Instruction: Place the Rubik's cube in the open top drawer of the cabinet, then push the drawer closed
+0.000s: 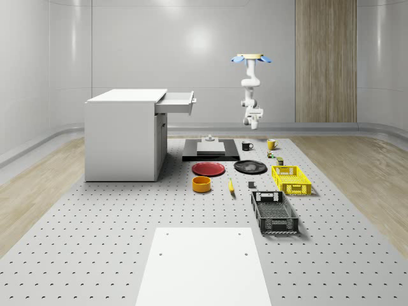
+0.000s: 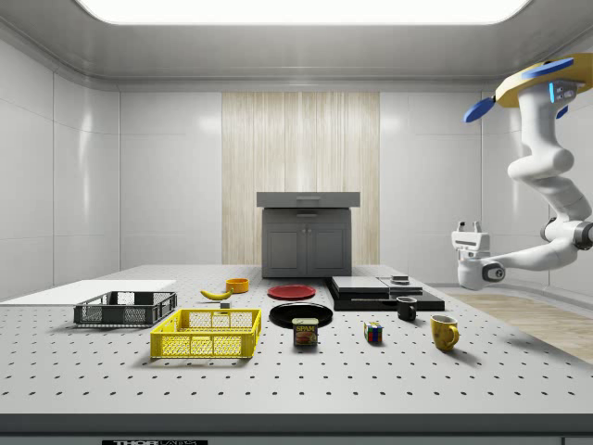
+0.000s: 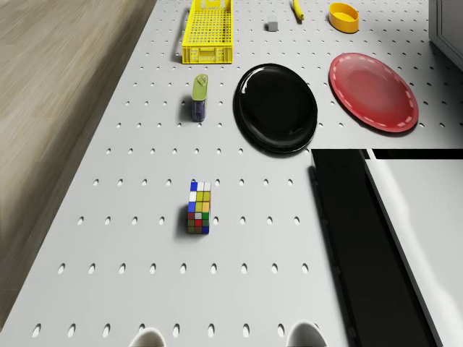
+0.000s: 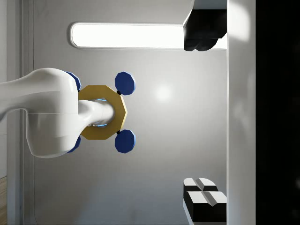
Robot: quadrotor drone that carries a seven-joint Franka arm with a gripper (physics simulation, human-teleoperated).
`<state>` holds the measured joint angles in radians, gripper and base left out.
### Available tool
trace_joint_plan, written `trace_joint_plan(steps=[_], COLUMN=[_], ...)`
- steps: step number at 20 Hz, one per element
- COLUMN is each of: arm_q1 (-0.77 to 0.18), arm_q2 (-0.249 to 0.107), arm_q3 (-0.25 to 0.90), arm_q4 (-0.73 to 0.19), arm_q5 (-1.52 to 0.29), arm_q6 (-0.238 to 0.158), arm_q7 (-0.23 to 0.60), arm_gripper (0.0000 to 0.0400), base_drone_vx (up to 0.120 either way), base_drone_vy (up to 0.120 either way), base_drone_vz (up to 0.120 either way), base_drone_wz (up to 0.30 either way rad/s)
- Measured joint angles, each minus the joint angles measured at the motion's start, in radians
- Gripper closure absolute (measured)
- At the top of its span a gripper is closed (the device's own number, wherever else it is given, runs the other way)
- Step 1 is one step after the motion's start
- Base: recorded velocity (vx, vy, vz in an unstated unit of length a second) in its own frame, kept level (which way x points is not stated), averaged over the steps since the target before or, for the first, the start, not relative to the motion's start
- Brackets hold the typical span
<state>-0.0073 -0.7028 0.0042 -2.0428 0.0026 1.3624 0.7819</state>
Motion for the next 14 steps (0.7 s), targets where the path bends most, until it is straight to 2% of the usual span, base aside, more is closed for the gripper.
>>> trace_joint_plan(steps=[14], arm_q1=[-0.002], arm_q2=[-0.006], arm_q3=[0.002], arm_q4=[-0.004], arm_q5=[-0.001], arm_q6=[0.009], arm_q7=[0.000], arm_gripper=[0.0000], base_drone_vx=[0.120], base_drone_vy=[0.120], base_drone_vz=[0.000], base_drone_wz=[0.000])
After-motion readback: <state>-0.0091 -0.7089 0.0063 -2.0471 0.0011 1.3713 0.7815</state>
